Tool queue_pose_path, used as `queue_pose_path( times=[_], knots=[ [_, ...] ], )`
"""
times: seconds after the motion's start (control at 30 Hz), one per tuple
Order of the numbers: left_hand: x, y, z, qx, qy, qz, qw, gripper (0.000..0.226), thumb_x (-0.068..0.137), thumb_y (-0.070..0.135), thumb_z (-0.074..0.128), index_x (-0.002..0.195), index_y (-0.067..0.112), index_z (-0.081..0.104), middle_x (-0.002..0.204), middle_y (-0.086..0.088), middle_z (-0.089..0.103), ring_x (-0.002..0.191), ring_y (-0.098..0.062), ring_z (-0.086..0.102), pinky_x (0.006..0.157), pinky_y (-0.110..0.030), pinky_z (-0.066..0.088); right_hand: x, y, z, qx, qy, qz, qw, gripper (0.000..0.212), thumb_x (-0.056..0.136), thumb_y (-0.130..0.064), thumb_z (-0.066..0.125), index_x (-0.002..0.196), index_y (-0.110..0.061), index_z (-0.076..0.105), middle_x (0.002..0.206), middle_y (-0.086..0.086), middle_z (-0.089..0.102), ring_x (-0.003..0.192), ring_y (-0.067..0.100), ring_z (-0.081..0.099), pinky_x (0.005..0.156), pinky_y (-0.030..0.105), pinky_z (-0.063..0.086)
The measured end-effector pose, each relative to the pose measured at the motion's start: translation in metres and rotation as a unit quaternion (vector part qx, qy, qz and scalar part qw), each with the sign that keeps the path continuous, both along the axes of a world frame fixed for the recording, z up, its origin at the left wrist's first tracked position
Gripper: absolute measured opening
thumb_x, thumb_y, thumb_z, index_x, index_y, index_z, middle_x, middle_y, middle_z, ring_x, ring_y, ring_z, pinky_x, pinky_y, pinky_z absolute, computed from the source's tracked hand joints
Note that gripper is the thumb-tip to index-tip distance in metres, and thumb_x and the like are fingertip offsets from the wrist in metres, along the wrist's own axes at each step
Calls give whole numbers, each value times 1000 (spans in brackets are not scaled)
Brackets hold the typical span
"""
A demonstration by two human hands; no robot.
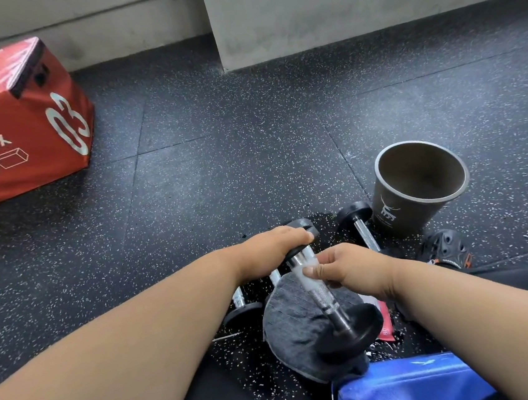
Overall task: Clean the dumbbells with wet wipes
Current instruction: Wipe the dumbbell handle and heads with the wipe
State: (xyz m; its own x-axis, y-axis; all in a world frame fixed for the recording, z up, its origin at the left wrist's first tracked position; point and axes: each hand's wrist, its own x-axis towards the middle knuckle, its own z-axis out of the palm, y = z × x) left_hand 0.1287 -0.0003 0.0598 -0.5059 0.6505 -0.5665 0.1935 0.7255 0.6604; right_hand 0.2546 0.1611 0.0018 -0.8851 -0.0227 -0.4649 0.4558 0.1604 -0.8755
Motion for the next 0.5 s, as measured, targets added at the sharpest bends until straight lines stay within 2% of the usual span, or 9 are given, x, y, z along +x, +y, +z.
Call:
queue_pose_path(
  times=[0.1, 0.2, 0.27, 0.33, 0.4, 0.47, 0.5],
  knots=[
    [1, 2, 2, 9, -2, -15, 1000, 48, 86, 73, 51, 117, 40, 65, 124, 10, 63, 126, -21, 57, 116, -47, 39, -1, -2, 7, 94, 25, -4, 995, 41, 94, -44, 78, 64, -20, 63, 60, -10, 47, 57, 7, 39, 58, 25, 33],
    [0, 2, 0, 9, -2, -8, 1000, 63, 75, 80, 51, 122, 41, 66, 135, 10, 65, 130, -18, 57, 120, -48, 37, 0, -11, 9, 178, 43, -22, 983, 44, 91, -51, 79, 66, -19, 61, 56, -7, 47, 56, 12, 41, 60, 32, 35],
    [-1, 3, -3, 8, 1, -1, 1000, 73, 69, 83, 51, 126, 41, 67, 135, 12, 66, 129, -15, 58, 120, -48, 37, 0, -15, 12, 205, 39, -46, 977, 47, 89, -49, 78, 66, -12, 61, 56, -4, 54, 56, 17, 47, 61, 34, 39],
    [-1, 2, -3, 4, 1, -1, 1000, 75, 68, 84, 51, 128, 42, 67, 134, 14, 66, 127, -14, 59, 119, -48, 37, -1, -13, 16, 228, 33, -55, 972, 38, 87, -43, 69, 77, -6, 70, 68, 5, 71, 68, 25, 64, 69, 37, 50],
    [-1, 2, 0, 1, 3, -5, 1000, 73, 72, 84, 50, 129, 41, 67, 134, 12, 66, 127, -15, 59, 119, -48, 38, -1, -7, 20, 259, 34, -18, 965, 28, 89, -29, 61, 90, -7, 76, 91, 13, 77, 90, 30, 71, 83, 45, 57],
    [1, 3, 3, 1, 9, -13, 1000, 68, 78, 77, 50, 128, 35, 67, 133, 8, 66, 125, -17, 59, 118, -46, 39, -1, -2, 18, 221, 36, -3, 975, 27, 94, -4, 54, 100, -8, 80, 104, 15, 77, 99, 28, 72, 90, 43, 58],
    [2, 3, 5, 3, 11, -13, 1000, 65, 81, 73, 49, 128, 32, 68, 132, 7, 67, 124, -17, 59, 117, -44, 39, -1, -1, 17, 150, 21, -35, 988, 32, 95, 3, 52, 98, -10, 81, 103, 14, 78, 96, 25, 72, 87, 38, 58]
  ],
)
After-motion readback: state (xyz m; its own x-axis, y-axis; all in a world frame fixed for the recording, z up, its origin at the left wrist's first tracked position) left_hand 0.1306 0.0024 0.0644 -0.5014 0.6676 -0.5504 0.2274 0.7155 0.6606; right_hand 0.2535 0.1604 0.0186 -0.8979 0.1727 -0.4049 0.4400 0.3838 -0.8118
